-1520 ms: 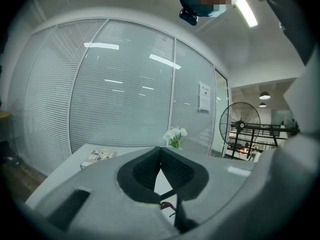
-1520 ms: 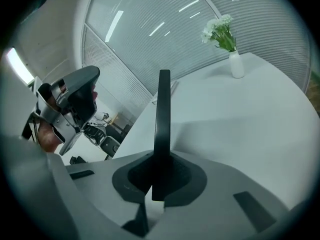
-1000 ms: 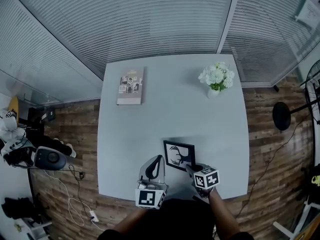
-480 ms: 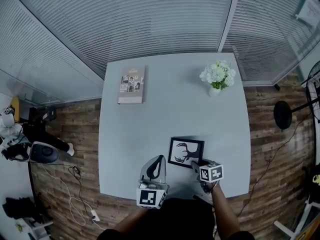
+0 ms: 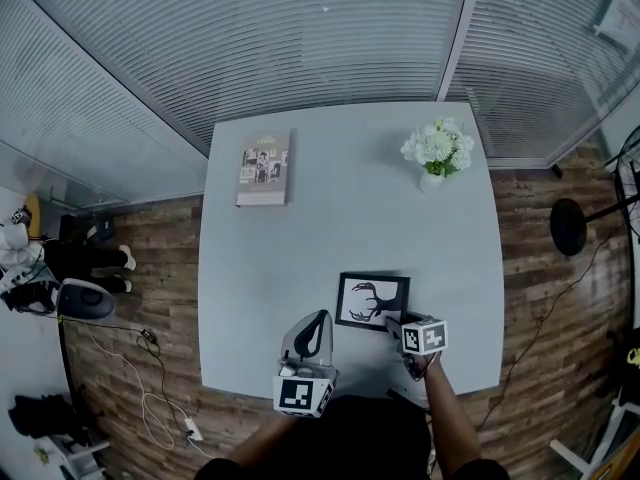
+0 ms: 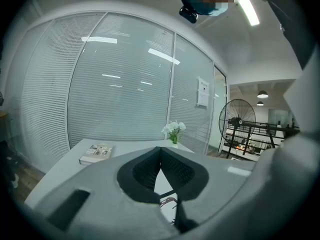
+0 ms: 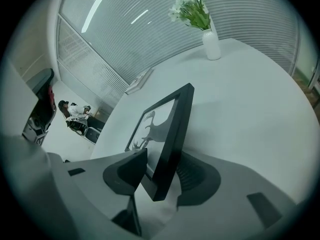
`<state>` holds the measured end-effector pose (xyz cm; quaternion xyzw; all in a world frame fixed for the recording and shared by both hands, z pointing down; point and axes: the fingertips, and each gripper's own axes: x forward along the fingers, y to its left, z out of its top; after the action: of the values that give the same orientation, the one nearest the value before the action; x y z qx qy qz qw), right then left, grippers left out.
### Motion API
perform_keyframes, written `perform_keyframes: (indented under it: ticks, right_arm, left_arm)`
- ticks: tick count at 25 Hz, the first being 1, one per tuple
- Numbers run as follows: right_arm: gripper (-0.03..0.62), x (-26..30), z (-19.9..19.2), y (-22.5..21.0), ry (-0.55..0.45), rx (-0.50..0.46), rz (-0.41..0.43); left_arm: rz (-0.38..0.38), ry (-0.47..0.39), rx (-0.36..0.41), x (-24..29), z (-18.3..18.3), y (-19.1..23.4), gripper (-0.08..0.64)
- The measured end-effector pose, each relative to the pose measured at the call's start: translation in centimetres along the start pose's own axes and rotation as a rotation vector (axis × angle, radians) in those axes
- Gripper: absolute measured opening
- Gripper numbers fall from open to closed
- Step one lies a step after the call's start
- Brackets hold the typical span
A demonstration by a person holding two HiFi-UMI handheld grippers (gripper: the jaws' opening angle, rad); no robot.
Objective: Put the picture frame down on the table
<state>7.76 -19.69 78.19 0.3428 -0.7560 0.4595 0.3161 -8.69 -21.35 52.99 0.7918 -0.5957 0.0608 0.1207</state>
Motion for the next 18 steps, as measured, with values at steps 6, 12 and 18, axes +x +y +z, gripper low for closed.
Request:
perform_keyframes:
  ticks: [6,12,18]
  right_arm:
    - [0.184,1.0,-0.7,-1.4,0.033,0.042,0.008]
    - [0.204,1.5,-0.9,-2.2,0.052,0.033,-0.036]
    - [0.225,1.8,-0.8,-3.1,0.073,-0.004,-0.100]
  left_arm:
    - [0.009,0.004,-0.007,0.1,-0.3,0.0,0.012]
    - [0.017,0.016,-0.009,0.1,-0.7,-0.1,0.012]
    - [0.022,0.021,-0.008,0.3,-0.7,0.0,0.012]
